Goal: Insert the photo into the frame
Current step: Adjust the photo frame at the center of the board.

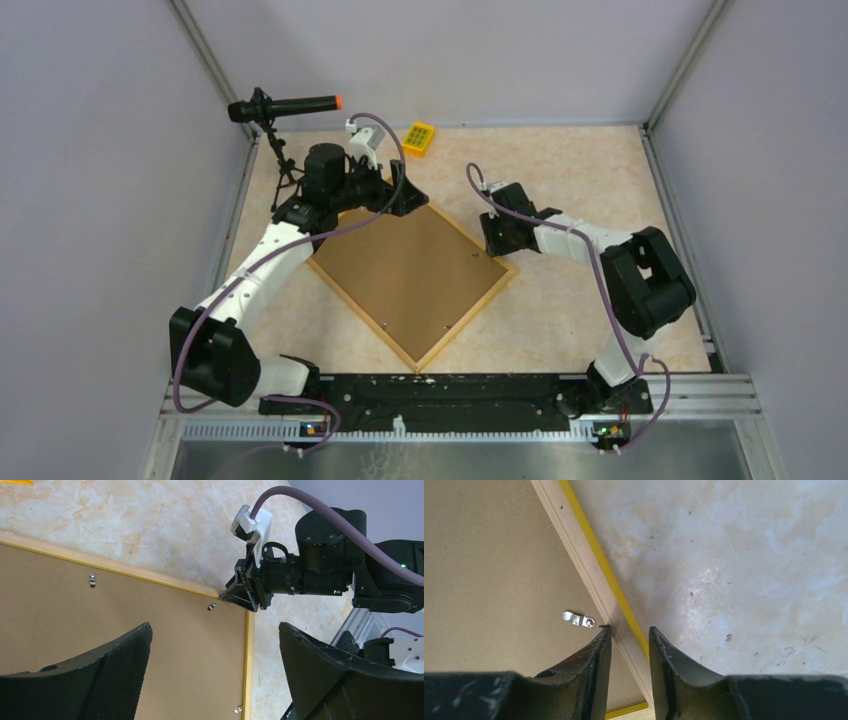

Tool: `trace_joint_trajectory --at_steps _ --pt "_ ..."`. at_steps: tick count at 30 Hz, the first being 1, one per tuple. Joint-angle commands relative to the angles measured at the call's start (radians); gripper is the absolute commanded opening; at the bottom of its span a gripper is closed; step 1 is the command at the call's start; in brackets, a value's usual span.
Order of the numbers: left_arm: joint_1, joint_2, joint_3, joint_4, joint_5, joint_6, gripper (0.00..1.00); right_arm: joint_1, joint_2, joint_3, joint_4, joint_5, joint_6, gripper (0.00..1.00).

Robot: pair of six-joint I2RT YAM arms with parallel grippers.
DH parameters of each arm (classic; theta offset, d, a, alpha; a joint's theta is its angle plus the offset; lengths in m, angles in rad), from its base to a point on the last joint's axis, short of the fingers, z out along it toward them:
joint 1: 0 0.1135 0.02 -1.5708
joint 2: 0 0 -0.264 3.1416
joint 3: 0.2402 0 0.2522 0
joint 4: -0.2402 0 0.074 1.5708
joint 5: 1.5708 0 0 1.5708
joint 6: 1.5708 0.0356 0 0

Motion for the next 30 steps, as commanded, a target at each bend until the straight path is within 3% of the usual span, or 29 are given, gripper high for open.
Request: trace_joint_trajectory --at_steps 1,4,10,12,16,19,30 --pt "0.012 0.005 0.002 0.04 0.022 -0.004 0.99 0.002 0.017 0.009 0.019 0.017 0.009 0.33" --pt "0.012 0.0 -0.01 0.055 0.018 -0.006 0.99 0.002 0.014 -0.022 0.031 0.0 0.032 0.45" --pt "0.011 0.006 -0.009 0.052 0.013 -0.004 0.99 0.003 -0.016 -0.089 0.086 -0.055 0.081 0.5" --pt "0.011 0.009 -0.003 0.044 0.014 -0.003 0.99 0.005 -0.016 -0.097 0.087 -0.036 0.091 0.46" --pt "0.011 0.003 -0.01 0.05 0.002 0.0 0.99 0.005 -0.026 -0.117 0.056 0.096 0.172 0.2" --pt "0.01 0.007 -0.002 0.042 0.017 -0.004 0.99 0.004 -0.055 -0.164 0.054 0.161 0.259 0.08" --pt "0.01 0.006 -0.001 0.041 0.013 -0.001 0.99 0.028 -0.256 -0.333 0.043 0.077 0.361 0.01"
